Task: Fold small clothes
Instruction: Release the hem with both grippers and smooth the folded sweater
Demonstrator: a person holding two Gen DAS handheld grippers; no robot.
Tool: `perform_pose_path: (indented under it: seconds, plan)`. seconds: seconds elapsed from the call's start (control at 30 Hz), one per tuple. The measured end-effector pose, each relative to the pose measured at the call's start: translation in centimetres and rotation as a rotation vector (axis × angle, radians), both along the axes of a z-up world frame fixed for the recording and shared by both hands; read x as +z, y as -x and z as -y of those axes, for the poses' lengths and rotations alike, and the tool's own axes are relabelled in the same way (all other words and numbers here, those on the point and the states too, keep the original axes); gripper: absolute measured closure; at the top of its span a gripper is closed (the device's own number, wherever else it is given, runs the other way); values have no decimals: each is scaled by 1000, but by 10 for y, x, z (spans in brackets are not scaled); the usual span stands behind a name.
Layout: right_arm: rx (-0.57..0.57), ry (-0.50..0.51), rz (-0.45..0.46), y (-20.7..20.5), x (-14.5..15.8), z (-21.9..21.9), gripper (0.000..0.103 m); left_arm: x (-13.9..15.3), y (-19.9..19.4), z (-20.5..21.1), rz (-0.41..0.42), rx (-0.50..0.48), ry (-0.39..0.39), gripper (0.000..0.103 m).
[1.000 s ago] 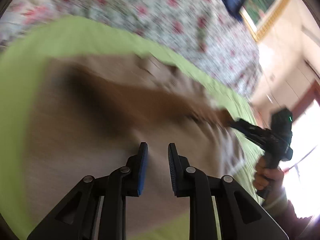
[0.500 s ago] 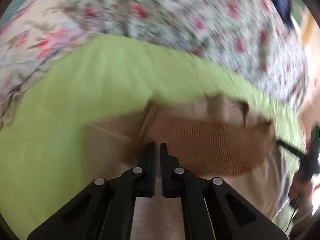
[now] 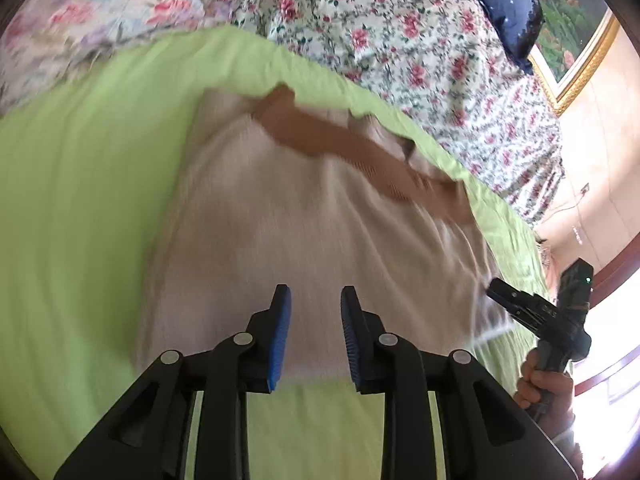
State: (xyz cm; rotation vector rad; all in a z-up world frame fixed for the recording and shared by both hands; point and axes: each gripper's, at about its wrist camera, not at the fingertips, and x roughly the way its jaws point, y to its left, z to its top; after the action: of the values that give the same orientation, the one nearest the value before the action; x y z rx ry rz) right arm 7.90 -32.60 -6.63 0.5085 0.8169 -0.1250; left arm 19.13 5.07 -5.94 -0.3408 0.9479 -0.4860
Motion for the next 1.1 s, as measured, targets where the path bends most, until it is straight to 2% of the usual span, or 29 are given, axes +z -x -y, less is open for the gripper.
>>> perform_pose_path:
  seconds: [0.23, 0.33, 0.4, 0.53, 0.67, 1.03, 1.1]
  plan:
    - [8, -38, -6, 23, -6, -20, 63, -16, 39, -5, -53, 32, 28, 73]
    - [12, -49, 0, 29, -4, -25, 63, -24, 47, -10, -82, 91, 54, 67]
    - [19, -53, 5, 31, -2, -29, 63, -30, 48, -10, -101, 119, 76, 61]
    - [31, -52, 12, 32, 2, -32, 60, -39, 47, -12, -113, 148, 94, 60]
    - [34, -57, 16, 31, 3, -31, 60, -43, 38, -20, -120, 188, 163, 53]
    - [29, -74, 20, 16, 3, -14, 59, -46, -12, -29, -65, 307, 172, 54]
    - [29, -75, 23, 9, 3, -7, 59, -42, -18, -24, -50, 321, 142, 65]
